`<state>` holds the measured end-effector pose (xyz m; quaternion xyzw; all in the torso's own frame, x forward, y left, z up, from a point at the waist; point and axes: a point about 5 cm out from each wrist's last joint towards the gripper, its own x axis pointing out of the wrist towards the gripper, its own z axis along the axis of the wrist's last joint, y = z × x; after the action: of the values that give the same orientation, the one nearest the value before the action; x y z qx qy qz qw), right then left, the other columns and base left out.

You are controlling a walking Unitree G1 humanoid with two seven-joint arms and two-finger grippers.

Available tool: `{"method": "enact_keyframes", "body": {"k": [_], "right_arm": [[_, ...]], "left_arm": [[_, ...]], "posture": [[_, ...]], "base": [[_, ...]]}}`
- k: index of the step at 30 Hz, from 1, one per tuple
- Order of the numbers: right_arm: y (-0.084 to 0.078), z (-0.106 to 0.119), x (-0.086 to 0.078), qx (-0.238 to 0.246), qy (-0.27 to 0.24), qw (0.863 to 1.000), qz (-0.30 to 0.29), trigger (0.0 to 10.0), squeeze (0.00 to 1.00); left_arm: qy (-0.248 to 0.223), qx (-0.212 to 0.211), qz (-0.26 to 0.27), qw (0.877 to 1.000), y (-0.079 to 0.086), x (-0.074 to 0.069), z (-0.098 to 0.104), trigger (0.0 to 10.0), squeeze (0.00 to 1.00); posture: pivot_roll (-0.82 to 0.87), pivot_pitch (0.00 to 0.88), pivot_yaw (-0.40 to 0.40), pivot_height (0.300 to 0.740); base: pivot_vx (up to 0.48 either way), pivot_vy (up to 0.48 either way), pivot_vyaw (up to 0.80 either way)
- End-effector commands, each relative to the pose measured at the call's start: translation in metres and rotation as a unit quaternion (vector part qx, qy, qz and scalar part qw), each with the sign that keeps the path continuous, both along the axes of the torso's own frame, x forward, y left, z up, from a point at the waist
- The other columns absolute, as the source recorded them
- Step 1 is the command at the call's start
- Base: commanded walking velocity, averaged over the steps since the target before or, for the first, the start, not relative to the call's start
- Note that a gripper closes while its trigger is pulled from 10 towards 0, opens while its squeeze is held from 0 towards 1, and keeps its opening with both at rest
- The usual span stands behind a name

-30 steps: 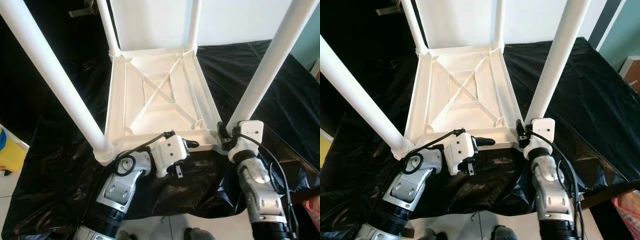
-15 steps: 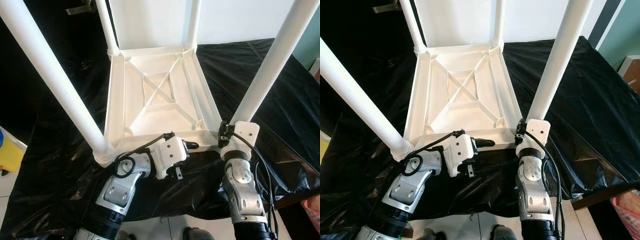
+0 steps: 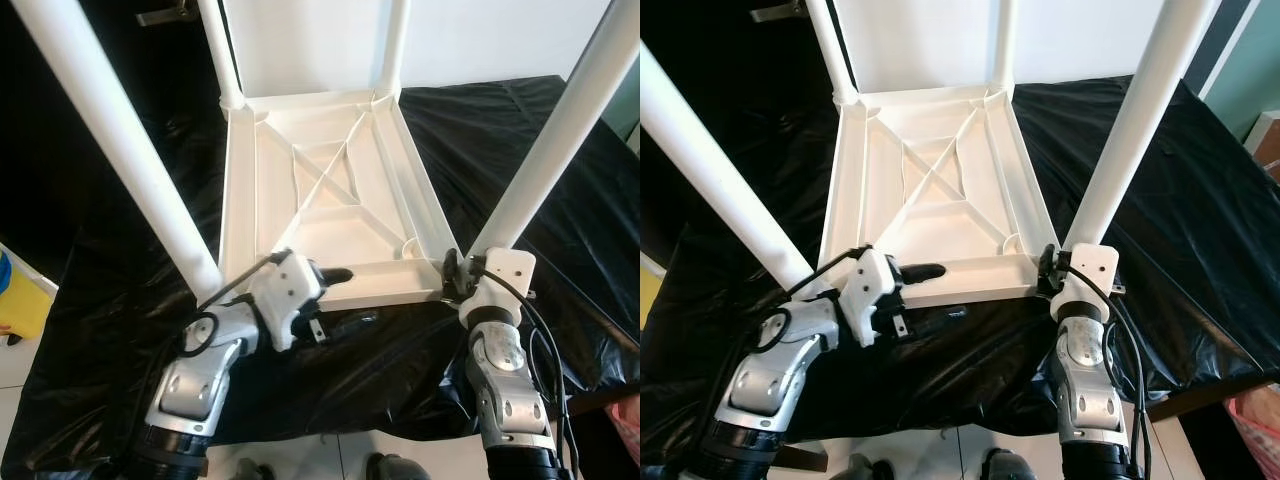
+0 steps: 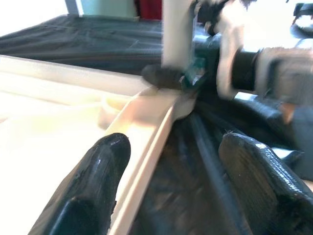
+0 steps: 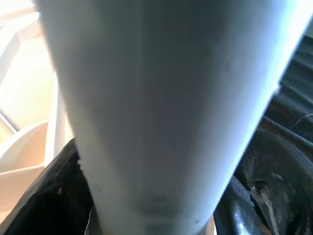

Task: Building children table

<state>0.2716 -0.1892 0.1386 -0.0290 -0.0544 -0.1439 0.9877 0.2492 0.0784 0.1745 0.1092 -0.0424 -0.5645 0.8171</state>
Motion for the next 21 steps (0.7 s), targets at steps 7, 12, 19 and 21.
{"method": "enact_keyframes", "body": {"k": [7, 12, 19, 21], "right_arm": [[0.019, 0.015, -0.020, 0.007, -0.063, 0.996, 0.066, 10.0, 0.00], [0.033, 0.020, -0.029, 0.004, -0.084, 0.989, 0.121, 10.0, 0.00], [0.036, 0.014, -0.048, -0.014, -0.073, 0.980, 0.183, 10.0, 0.00], [0.035, 0.010, -0.053, -0.021, -0.062, 0.978, 0.199, 10.0, 0.00]], "left_arm": [[0.006, -0.024, -0.060, 0.998, 0.011, -0.024, 0.022, 10.0, 0.00], [0.028, 0.001, -0.064, 0.998, 0.017, -0.034, 0.017, 10.0, 0.00], [0.072, 0.075, -0.034, 0.994, 0.041, -0.049, 0.002, 10.0, 0.00], [0.075, 0.095, -0.019, 0.992, 0.048, -0.049, -0.001, 10.0, 0.00]], "posture": [[-0.13, 0.149, 0.034, 0.740], [-0.13, 0.158, 0.035, 0.740], [-0.12, 0.169, 0.033, 0.740], [-0.12, 0.171, 0.032, 0.740]], "base": [[0.000, 0.000, 0.00], [0.000, 0.000, 0.00], [0.000, 0.000, 0.00], [0.000, 0.000, 0.00]]}}
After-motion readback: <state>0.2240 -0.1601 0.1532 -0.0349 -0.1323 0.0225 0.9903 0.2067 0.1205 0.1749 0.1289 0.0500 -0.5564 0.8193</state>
